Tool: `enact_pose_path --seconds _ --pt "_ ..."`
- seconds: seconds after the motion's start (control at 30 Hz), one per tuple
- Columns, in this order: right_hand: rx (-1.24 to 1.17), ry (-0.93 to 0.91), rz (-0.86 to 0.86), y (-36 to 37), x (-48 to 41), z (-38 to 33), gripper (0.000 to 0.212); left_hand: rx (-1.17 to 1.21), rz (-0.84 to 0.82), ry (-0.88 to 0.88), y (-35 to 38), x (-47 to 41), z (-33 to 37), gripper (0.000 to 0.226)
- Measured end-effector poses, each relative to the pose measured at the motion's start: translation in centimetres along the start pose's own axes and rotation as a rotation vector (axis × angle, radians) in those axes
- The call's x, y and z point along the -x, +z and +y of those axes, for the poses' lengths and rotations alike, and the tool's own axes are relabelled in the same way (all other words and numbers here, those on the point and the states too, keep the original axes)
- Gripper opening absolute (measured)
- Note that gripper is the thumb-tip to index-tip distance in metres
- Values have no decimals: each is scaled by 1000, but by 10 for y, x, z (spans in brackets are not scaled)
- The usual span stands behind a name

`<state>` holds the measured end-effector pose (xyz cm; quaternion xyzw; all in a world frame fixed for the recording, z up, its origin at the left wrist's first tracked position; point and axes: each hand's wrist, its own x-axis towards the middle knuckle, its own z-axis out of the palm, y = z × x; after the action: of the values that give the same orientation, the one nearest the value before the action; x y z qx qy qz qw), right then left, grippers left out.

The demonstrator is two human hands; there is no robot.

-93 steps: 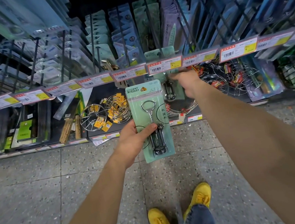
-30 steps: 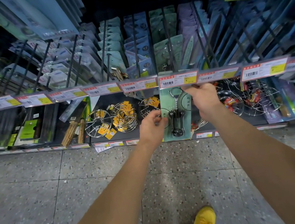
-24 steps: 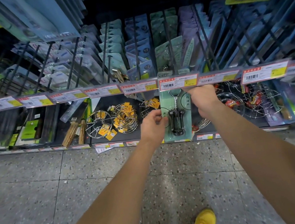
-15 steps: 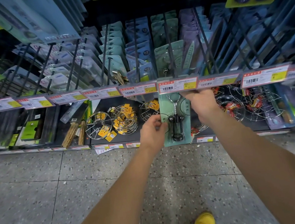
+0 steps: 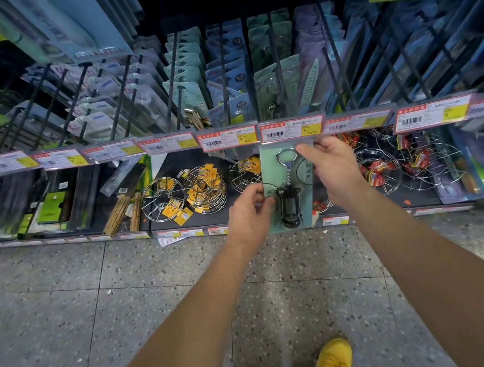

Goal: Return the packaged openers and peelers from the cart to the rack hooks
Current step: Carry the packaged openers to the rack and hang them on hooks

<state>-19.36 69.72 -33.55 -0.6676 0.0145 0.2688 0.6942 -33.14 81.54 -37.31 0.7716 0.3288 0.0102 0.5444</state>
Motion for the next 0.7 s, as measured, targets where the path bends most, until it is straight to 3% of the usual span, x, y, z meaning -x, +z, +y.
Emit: enact_pose_path --seconds 0.17,0.4,0.7 --pt "4 6 59 -2 -11 2 13 30 -22 -5 0 -2 5 17" --pt "-41 -34 -33 -1 -12 11 15 20 27 -27 1 -7 -2 12" --pt "-24 -35 28 6 -22 10 17 -8 6 -23 1 -16 -3 16"
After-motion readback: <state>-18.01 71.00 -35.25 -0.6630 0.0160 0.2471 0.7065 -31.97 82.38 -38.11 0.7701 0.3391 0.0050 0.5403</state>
